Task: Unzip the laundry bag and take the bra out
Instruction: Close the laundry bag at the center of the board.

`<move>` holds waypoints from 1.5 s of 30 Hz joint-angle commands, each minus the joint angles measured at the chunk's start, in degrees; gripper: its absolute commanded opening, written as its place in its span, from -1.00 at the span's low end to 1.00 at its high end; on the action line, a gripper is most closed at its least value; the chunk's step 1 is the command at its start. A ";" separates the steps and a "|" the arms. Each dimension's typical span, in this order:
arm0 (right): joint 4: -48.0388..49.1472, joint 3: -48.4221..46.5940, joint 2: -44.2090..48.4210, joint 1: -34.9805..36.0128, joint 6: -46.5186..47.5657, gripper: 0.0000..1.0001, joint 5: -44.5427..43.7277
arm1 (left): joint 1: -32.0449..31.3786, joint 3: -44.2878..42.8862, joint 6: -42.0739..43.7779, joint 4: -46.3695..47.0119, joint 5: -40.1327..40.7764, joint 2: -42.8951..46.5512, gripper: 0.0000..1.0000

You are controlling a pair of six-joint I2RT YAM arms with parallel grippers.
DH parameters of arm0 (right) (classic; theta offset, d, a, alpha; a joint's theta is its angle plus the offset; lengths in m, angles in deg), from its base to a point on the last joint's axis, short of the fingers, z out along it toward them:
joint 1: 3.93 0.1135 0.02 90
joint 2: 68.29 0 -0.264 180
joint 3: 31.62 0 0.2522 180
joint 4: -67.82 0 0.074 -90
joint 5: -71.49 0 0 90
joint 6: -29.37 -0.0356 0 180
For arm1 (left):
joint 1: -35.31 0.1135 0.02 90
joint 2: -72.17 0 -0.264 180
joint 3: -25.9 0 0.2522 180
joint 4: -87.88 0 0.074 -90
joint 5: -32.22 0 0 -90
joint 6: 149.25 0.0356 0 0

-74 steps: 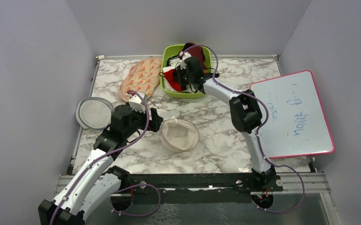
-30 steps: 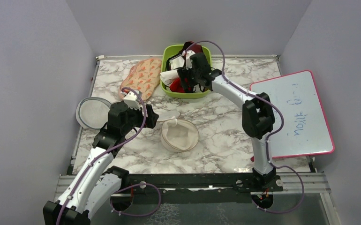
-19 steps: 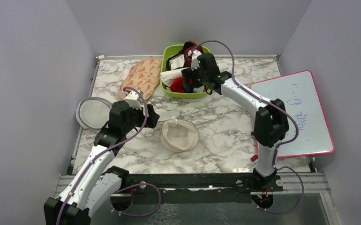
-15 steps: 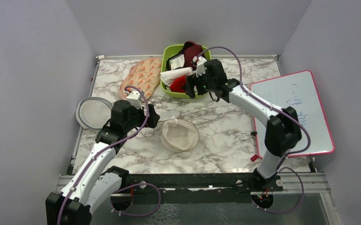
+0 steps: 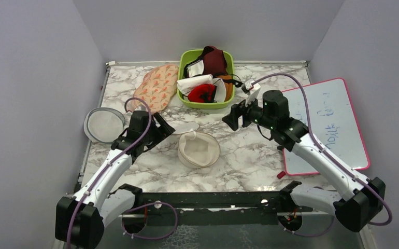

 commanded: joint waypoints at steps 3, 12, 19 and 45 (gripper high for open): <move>-3.39 2.51 9.24 -0.33 1.84 0.52 -0.38 | 1.69 2.34 -28.15 -4.73 1.53 -0.58 0.44; -5.02 7.23 19.37 -0.32 1.71 0.54 -2.41 | 3.45 5.10 -31.14 10.59 -4.34 -8.36 0.63; -5.52 8.45 21.88 -0.32 1.67 0.54 -3.48 | 5.70 8.72 -31.72 23.26 -9.42 -14.37 0.21; -5.53 8.68 18.81 -0.32 2.11 0.54 -6.31 | 12.34 13.24 -21.99 49.67 -28.53 -14.55 -1.00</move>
